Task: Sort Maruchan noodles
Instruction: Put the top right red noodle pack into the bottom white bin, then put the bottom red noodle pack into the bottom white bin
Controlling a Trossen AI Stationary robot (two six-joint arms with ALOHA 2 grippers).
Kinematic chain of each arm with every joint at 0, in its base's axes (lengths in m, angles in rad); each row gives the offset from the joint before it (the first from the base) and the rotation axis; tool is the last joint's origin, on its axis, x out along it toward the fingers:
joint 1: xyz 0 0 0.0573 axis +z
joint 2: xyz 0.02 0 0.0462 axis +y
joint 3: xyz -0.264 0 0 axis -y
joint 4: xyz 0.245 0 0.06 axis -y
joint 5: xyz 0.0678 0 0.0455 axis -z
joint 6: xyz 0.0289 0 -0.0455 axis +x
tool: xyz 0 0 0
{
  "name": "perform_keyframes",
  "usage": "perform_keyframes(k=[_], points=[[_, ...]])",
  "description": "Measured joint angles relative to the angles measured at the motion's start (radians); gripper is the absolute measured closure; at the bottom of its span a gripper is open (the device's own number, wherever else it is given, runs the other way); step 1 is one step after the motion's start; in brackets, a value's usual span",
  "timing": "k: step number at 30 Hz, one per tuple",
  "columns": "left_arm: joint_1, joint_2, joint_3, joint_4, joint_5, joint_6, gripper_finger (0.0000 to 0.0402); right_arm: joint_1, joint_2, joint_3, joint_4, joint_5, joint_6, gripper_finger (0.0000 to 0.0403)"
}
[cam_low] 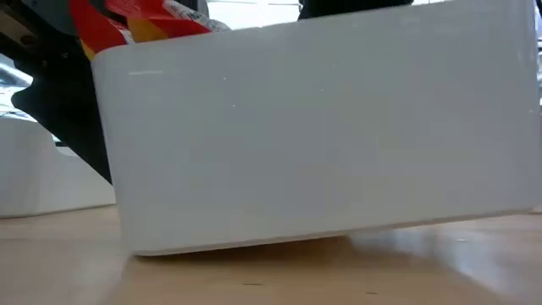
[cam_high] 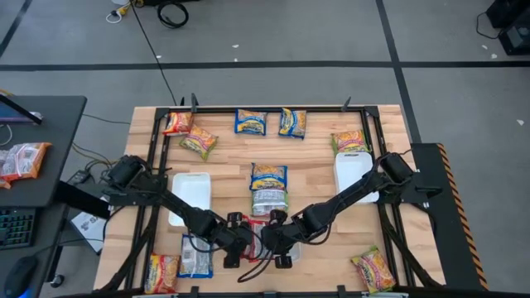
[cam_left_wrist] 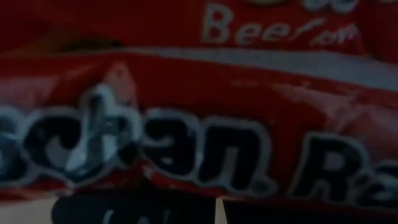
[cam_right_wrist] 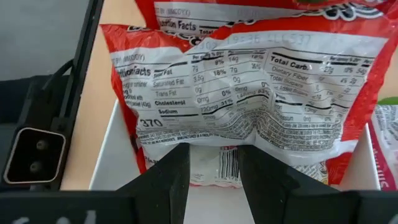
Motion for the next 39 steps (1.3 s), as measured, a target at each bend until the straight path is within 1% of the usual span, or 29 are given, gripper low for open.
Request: perform_keyframes(k=[6, 9, 12, 14, 16, 19, 21, 23, 24, 27, 28, 30, 32, 33, 35, 39], points=[[-0.011, -0.005, 0.0, -0.015, -0.012, -0.006, 0.0386, -0.005, -0.001, 0.0, -0.034, -0.001, 0.0, 0.0261], [-0.011, -0.014, 0.005, -0.046, -0.016, -0.007, 0.0386, -0.015, -0.001, 0.0, -0.041, -0.03, 0.006, 0.0261], [-0.011, -0.034, 0.026, -0.124, -0.013, -0.015, 0.0386, -0.03, -0.005, 0.001, -0.05, -0.056, 0.023, 0.0261], [-0.011, -0.05, 0.048, -0.208, -0.005, -0.026, 0.0386, -0.04, -0.005, 0.001, -0.073, -0.066, 0.024, 0.0261], [-0.011, -0.063, 0.079, -0.328, 0.013, -0.038, 0.0386, -0.05, -0.005, 0.001, -0.102, -0.067, 0.023, 0.0261], [-0.011, -0.09, 0.152, -0.552, 0.044, -0.078, 0.0386, -0.069, -0.01, 0.001, -0.137, -0.067, 0.019, 0.0261], [-0.008, -0.102, 0.208, -0.695, 0.084, -0.114, 0.0386, -0.078, -0.024, 0.001, -0.167, -0.058, 0.006, 0.0261], [-0.008, -0.118, 0.262, -0.84, 0.141, -0.168, 0.0386, -0.082, -0.056, 0.001, -0.198, -0.005, -0.014, 0.0261], [-0.008, -0.125, 0.287, -0.882, 0.176, -0.198, 0.0386, -0.082, -0.078, 0.001, -0.217, 0.038, -0.026, 0.0261], [-0.015, -0.143, 0.347, -0.995, 0.277, -0.298, 0.0386, -0.08, -0.144, 0.001, -0.266, 0.208, -0.052, 0.0261], [-0.02, -0.145, 0.362, -1.021, 0.306, -0.336, 0.0386, -0.078, -0.166, 0.001, -0.285, 0.271, -0.062, 0.0261], [-0.04, -0.145, 0.392, -1.048, 0.325, -0.422, 0.0386, -0.075, -0.203, 0.001, -0.305, 0.382, -0.069, 0.0261], [-0.065, -0.149, 0.412, -1.069, 0.352, -0.51, 0.0385, -0.071, -0.236, 0.001, -0.332, 0.456, -0.065, 0.0261], [-0.078, -0.15, 0.415, -1.073, 0.382, -0.546, 0.0384, -0.068, -0.248, 0.001, -0.345, 0.476, -0.063, 0.0261], [-0.113, -0.148, 0.417, -1.075, 0.427, -0.627, 0.0375, -0.06, -0.268, 0.001, -0.371, 0.482, -0.067, 0.026], [-0.208, -0.148, 0.417, -1.125, 0.472, -0.785, 0.0336, -0.033, -0.308, 0.001, -0.388, 0.486, -0.108, 0.026]])
